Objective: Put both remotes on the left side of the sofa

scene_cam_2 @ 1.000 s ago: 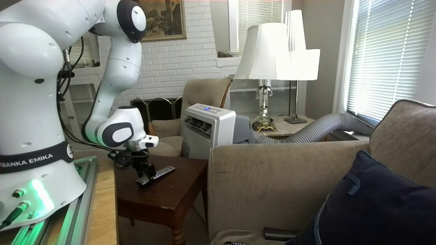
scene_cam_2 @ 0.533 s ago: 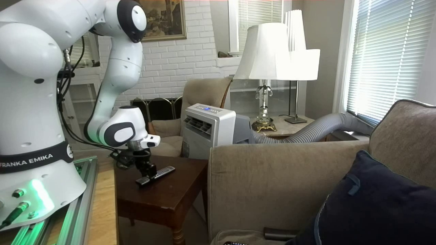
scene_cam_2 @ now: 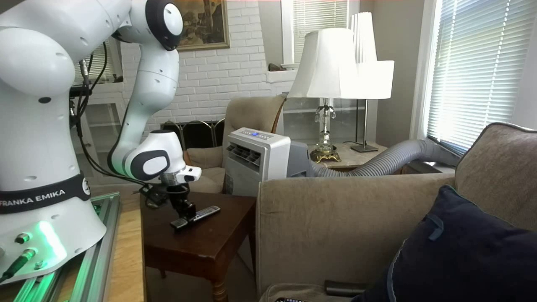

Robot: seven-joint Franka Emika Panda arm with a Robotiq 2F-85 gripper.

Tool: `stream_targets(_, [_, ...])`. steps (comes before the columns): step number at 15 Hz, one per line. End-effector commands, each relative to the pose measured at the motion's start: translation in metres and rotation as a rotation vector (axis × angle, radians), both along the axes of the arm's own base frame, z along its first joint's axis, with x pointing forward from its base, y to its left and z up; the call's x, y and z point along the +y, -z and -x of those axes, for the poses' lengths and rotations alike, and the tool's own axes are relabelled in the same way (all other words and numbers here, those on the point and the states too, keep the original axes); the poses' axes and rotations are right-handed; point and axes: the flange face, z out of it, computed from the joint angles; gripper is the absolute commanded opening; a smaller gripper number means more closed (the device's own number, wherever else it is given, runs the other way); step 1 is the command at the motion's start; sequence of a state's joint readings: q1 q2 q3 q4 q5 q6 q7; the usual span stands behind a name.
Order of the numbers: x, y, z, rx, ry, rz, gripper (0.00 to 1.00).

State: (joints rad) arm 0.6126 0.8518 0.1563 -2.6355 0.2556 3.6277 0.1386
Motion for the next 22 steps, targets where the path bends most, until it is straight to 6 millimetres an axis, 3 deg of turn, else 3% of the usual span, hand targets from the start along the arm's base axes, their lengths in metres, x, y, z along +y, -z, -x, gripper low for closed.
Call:
stream_targets(1, [-0.037,-0.03,-0.005,0.04,0.085,-0.005,0.31])
stream_targets(4, [-0.077,-0.043,-0.016,0.044,0.169,-0.003,0.31])
stream_targets(6, [-0.098,-0.034,-0.043,0.042,0.253,-0.002,0.31])
stream_targets(9, [-0.14,-0.036,-0.061,0.04,0.404,0.035,0.31])
stream_targets(14, [-0.204,-0.035,-0.072,0.088,0.614,0.128,0.31])
stream_targets(16, [-0.223,-0.031,-0.079,0.114,0.7,0.156,0.31])
stream_targets(22, [-0.272,0.005,-0.142,0.2,0.985,0.087,0.31])
